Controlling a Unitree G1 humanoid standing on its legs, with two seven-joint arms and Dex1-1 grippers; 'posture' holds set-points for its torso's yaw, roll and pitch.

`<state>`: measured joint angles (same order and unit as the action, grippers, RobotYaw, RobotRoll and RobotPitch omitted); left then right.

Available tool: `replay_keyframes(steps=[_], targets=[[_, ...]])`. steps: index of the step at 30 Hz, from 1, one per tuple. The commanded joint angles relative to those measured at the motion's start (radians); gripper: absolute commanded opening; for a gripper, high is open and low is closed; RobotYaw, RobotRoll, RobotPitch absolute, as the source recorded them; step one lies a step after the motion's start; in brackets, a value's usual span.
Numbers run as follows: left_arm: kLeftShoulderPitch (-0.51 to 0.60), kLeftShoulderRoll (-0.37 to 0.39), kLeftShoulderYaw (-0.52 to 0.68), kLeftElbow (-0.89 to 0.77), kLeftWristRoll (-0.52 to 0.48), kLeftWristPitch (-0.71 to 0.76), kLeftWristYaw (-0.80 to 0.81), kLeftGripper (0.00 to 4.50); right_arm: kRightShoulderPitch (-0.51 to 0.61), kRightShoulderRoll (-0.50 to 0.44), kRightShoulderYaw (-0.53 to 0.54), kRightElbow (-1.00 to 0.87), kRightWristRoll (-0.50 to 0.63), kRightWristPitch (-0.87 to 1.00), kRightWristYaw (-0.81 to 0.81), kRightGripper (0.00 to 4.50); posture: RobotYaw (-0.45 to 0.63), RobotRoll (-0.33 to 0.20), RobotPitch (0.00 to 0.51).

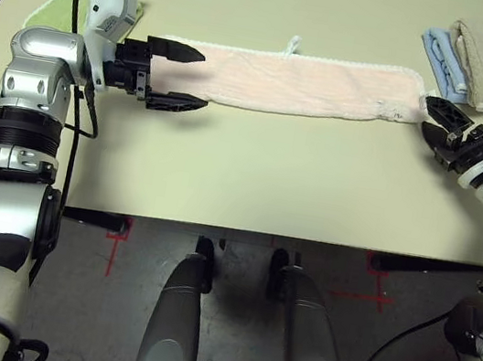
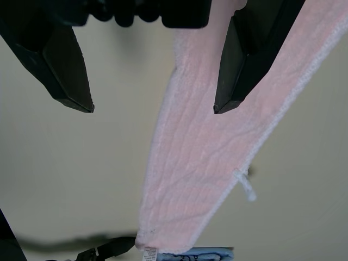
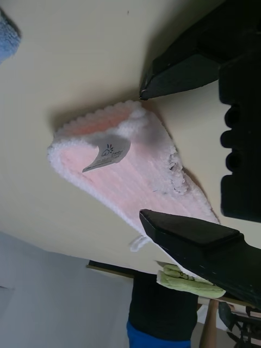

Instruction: Fold the towel and set it aside.

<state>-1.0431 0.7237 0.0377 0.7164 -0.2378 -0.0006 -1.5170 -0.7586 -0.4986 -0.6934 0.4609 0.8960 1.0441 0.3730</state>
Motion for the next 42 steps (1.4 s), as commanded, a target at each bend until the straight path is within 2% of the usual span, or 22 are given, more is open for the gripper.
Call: replay_keyframes(steps=[1, 5, 9, 20, 23, 33, 34, 42], targets=[[0.029, 0.016, -0.005, -0.025, -0.001, 0.007, -0.008, 4.47, 0.086, -0.019, -0.003, -0.013, 0.020, 0.087, -0.011, 4.50, -0.02, 0.000, 0.391], [0.037, 0.009, -0.005, -0.029, -0.003, 0.008, -0.004, 4.47, 0.114, -0.023, 0.016, -0.037, 0.030, 0.083, -0.006, 4.50, -0.04, 0.000, 0.391], [0.034, 0.006, -0.006, -0.026, -0.002, 0.007, -0.002, 4.47, 0.068, -0.002, 0.026, -0.021, 0.045, 0.068, -0.009, 4.50, -0.04, 0.000, 0.390], [0.039, 0.011, -0.008, -0.040, -0.002, 0.017, -0.001, 4.47, -0.027, 0.037, 0.108, 0.115, -0.017, -0.044, 0.031, 4.50, -0.01, 0.000, 0.389], [0.046, 0.016, -0.006, -0.054, -0.004, 0.026, 0.000, 4.50, -0.039, 0.043, 0.113, 0.129, -0.028, -0.073, 0.025, 3.92, -0.01, 0.000, 0.389], [0.076, 0.025, 0.000, -0.093, -0.010, 0.054, 0.006, 4.50, -0.021, 0.039, 0.088, 0.101, -0.027, -0.101, -0.007, 0.22, -0.02, 0.000, 0.390], [0.076, 0.025, -0.001, -0.093, -0.010, 0.056, 0.007, 4.50, -0.018, 0.037, 0.083, 0.096, -0.023, -0.100, -0.009, 0.02, -0.02, 0.000, 0.390], [0.063, 0.019, 0.005, -0.037, -0.002, 0.041, 0.029, 4.50, 0.036, -0.007, 0.061, 0.028, 0.007, -0.062, -0.018, 0.02, -0.04, 0.000, 0.384]])
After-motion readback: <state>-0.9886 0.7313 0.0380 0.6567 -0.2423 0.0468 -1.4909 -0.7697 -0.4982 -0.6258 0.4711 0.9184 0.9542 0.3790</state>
